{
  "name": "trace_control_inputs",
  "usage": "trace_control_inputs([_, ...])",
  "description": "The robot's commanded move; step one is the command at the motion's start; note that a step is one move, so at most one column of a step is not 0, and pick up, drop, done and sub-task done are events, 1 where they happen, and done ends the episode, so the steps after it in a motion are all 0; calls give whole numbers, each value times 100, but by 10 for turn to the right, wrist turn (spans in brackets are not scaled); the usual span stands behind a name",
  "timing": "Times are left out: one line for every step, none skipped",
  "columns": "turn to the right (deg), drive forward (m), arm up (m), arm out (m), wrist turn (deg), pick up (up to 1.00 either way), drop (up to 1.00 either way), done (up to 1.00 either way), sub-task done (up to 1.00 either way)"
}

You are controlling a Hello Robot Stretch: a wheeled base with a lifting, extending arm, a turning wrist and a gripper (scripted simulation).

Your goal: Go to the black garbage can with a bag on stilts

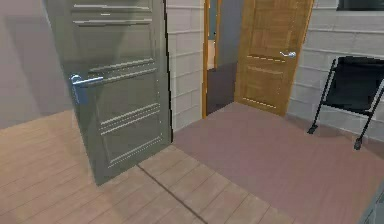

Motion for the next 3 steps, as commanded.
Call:
trace_control_inputs([0, 40, 0, 0, 0, 0, 0, 0, 0])
trace_control_inputs([420, 0, 0, 0, 0, 0, 0, 0, 0])
trace_control_inputs([0, 100, 0, 0, 0, 0, 0, 0, 0])
